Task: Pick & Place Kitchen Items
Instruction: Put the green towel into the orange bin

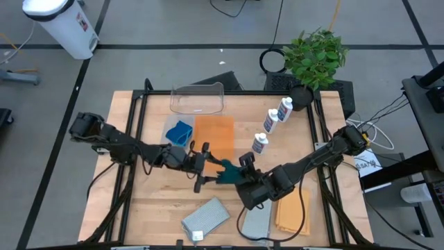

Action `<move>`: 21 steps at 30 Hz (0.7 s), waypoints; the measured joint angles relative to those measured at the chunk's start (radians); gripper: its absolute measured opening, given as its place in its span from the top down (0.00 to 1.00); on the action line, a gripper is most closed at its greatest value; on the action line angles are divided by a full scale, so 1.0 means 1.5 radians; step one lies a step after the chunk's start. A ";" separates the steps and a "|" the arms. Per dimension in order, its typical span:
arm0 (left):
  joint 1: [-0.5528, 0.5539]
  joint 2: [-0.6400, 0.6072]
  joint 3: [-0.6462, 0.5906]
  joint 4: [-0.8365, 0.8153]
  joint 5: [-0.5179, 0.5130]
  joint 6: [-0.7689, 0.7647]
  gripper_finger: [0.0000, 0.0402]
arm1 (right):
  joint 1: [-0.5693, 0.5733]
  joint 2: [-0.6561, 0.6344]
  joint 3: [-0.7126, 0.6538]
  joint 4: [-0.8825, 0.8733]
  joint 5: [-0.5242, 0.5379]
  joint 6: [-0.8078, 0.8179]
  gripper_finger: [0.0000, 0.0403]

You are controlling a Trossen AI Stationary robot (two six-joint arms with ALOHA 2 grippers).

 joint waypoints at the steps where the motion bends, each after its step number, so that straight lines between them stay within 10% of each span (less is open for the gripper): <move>1: 0.001 -0.004 0.000 -0.003 0.008 0.011 0.36 | 0.000 0.000 -0.006 0.002 -0.001 0.000 1.00; 12: 0.027 -0.004 0.000 0.001 0.183 -0.022 0.36 | 0.003 0.000 -0.023 0.091 -0.002 -0.081 1.00; 21: 0.057 -0.004 0.000 -0.046 0.185 -0.070 0.36 | 0.003 0.000 -0.023 0.161 -0.002 -0.155 1.00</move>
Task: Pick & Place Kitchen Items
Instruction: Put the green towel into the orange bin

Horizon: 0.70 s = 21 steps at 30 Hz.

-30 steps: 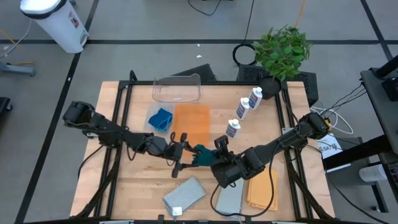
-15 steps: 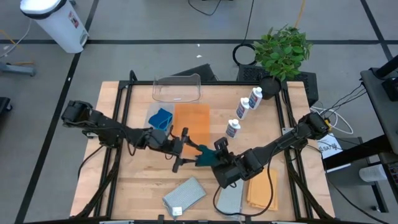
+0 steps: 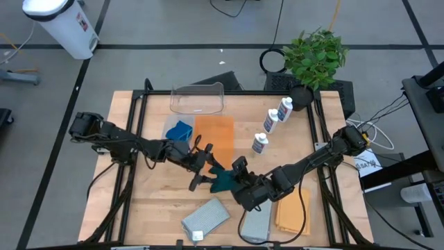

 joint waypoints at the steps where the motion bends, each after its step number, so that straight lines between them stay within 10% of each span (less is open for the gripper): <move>1: 0.002 0.000 0.000 -0.003 0.002 -0.002 0.36 | 0.000 0.000 0.000 -0.001 0.000 -0.001 1.00; 21: -0.024 0.000 0.000 -0.042 -0.032 0.002 0.36 | -0.009 0.000 0.000 0.008 0.117 0.155 1.00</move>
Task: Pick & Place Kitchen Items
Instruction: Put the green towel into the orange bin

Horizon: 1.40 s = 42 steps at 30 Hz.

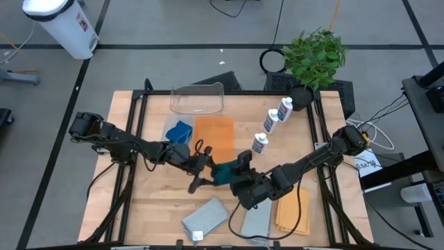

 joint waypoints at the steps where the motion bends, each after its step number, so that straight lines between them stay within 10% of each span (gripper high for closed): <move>1: 0.000 0.000 0.000 0.001 -0.017 0.000 0.36 | 0.000 0.000 0.000 0.000 0.010 0.022 1.00; 10: 0.000 0.000 0.000 0.009 -0.154 0.001 0.36 | -0.002 0.000 0.000 0.000 0.013 0.143 1.00; 32: -0.002 -0.002 -0.001 0.086 -0.083 -0.023 0.36 | -0.002 -0.057 0.002 -0.025 0.026 0.250 1.00; 42: -0.001 -0.003 -0.001 0.126 -0.197 -0.051 0.36 | 0.000 -0.056 0.001 -0.025 0.024 0.250 1.00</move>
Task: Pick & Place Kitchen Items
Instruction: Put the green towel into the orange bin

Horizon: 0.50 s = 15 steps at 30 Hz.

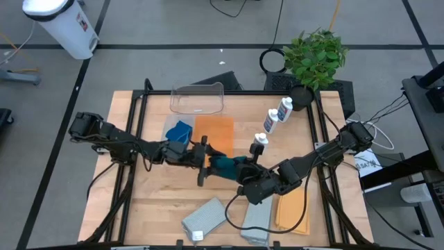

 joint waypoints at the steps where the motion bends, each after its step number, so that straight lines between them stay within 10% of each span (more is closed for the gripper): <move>1: 0.000 0.000 0.000 -0.002 -0.014 0.000 0.36 | 0.001 0.000 0.000 0.000 0.000 0.000 1.00; 15: -0.006 0.000 0.000 -0.022 -0.030 0.073 0.37 | 0.011 0.000 0.000 -0.011 -0.036 -0.003 1.00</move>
